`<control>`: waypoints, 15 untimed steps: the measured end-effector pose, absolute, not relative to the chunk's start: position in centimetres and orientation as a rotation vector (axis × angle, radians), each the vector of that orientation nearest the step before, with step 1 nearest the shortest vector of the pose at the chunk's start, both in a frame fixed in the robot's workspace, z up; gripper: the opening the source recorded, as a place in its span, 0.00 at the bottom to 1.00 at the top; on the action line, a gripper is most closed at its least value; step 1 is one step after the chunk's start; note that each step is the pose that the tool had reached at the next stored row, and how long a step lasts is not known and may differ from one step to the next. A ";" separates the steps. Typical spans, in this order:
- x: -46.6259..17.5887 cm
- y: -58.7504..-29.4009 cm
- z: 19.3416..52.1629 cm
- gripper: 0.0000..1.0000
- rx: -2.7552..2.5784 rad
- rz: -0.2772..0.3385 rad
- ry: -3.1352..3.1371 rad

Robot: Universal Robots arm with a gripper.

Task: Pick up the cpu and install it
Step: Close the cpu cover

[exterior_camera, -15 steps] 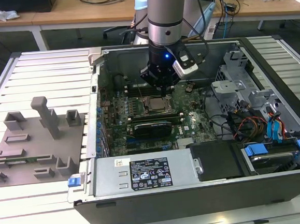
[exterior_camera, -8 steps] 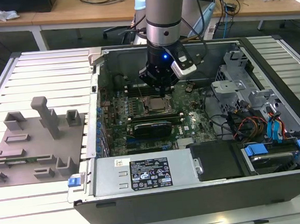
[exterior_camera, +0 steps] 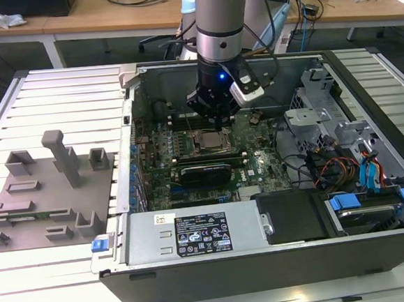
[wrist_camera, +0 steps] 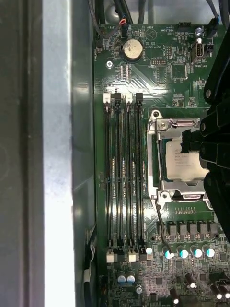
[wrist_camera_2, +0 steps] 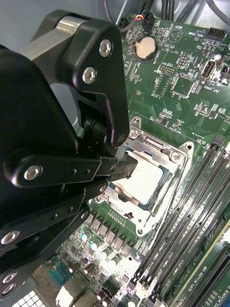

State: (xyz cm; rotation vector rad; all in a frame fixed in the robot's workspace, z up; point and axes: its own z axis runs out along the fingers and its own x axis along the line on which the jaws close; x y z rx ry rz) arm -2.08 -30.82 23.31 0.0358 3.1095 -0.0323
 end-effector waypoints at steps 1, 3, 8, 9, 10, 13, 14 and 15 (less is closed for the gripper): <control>-2.3 -30.8 23.3 0.11 0.036 -0.032 3.110; -2.8 -30.8 23.3 0.11 0.036 -0.032 3.110; -3.7 -30.8 23.3 0.11 0.036 -0.032 3.110; -3.8 -30.8 23.3 0.11 0.036 -0.033 3.110; -3.8 -30.8 23.3 0.11 0.036 -0.033 3.110; -4.0 -30.8 23.3 0.11 0.036 -0.032 3.109; -4.1 -30.8 23.3 0.11 0.036 -0.032 3.109; -4.2 -30.8 23.2 0.11 0.036 -0.032 3.110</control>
